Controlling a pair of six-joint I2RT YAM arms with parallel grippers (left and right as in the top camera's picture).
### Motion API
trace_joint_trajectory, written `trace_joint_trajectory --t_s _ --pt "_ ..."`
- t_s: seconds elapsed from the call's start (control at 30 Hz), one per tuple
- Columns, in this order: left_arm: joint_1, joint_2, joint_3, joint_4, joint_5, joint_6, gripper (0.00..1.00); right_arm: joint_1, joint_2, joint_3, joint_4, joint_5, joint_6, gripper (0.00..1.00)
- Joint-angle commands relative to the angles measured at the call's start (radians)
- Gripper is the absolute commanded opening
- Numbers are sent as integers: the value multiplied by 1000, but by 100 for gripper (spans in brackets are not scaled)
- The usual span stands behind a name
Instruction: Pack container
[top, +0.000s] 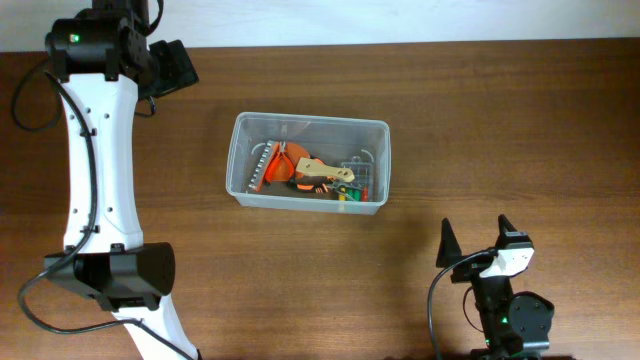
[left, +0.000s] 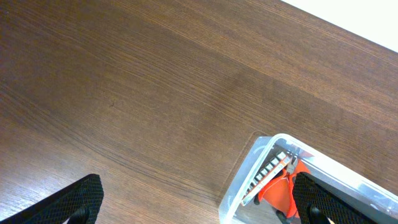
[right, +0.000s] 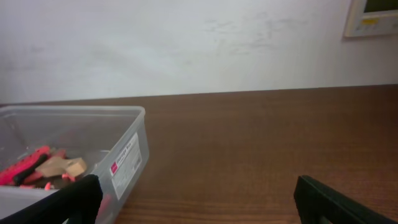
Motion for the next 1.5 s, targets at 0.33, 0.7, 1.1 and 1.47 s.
trace_joint_trajectory --t_s 0.33,0.7,1.1,1.47 --pt "4 0 -3 -3 -8 -5 99 9 -13 -9 -8 -95 -150 99" --pt "4 0 -3 -3 -8 -5 99 9 -13 -9 -8 -95 -150 99" --pt "4 0 -3 -3 -8 -5 99 9 -13 -9 -8 -95 -150 99" --pt "4 0 -3 -4 -8 -5 99 9 -13 -9 -8 -95 -150 98"
